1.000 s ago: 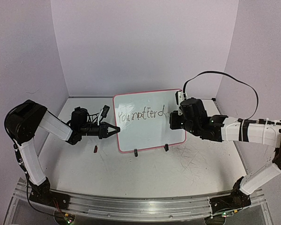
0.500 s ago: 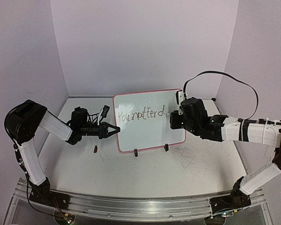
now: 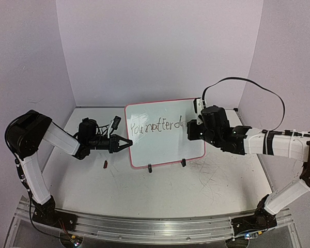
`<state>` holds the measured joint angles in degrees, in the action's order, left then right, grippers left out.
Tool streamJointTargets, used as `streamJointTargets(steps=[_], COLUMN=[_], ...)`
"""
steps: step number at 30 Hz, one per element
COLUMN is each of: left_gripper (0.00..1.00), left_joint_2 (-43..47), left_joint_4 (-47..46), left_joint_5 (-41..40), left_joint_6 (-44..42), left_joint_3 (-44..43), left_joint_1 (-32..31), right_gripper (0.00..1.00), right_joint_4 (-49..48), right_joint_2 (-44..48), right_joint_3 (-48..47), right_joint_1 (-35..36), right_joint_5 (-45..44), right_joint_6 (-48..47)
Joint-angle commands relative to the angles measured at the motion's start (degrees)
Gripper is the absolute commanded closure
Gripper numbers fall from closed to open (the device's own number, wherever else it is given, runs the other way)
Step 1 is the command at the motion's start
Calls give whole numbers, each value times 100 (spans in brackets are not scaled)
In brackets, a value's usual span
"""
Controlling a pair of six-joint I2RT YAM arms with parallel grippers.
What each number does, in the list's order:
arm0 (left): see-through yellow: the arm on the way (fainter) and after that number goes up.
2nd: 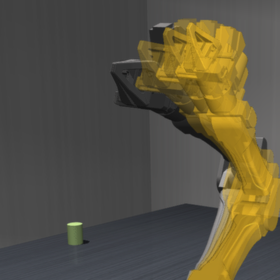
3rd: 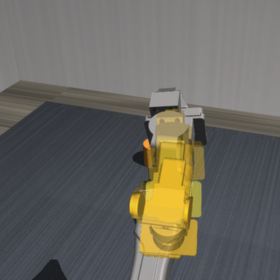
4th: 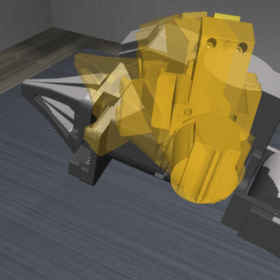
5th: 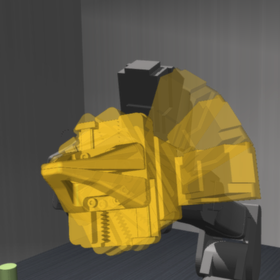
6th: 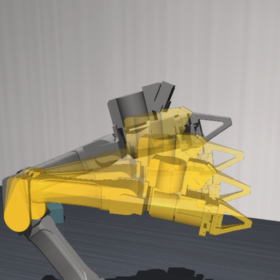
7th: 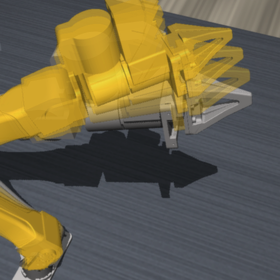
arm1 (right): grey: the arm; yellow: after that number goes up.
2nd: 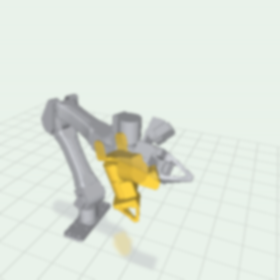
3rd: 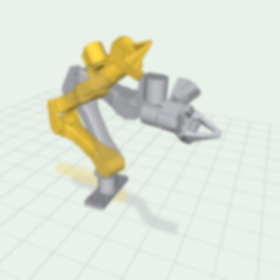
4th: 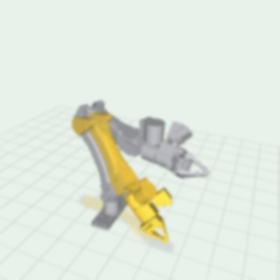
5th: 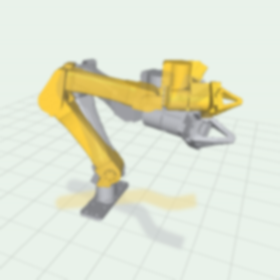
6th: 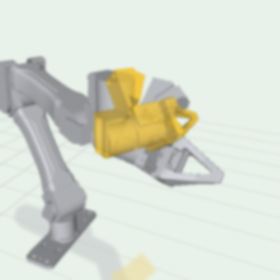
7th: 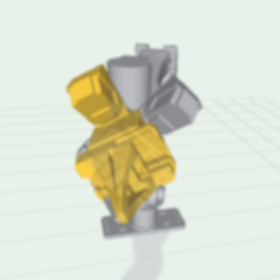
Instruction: Write a sentence on the whiteboard
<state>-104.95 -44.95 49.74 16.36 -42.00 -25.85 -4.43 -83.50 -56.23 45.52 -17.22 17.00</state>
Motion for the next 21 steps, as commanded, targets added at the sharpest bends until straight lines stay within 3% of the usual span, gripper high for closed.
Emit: streamJointTargets(steps=[1,21], left_gripper=[100,100], left_joint_2=[79,44], left_joint_4=[330,341], left_joint_5=[-466,-468], left_joint_6=[-280,-291], left_joint_3=[-152,-172], left_joint_1=[-43,-43], right_gripper=[100,100], right_joint_4=[-122,-1], right_joint_2=[-148,-167], right_joint_3=[-231,-297], right_joint_1=[7,11], right_joint_5=[-185,-830], right_joint_6=[80,169])
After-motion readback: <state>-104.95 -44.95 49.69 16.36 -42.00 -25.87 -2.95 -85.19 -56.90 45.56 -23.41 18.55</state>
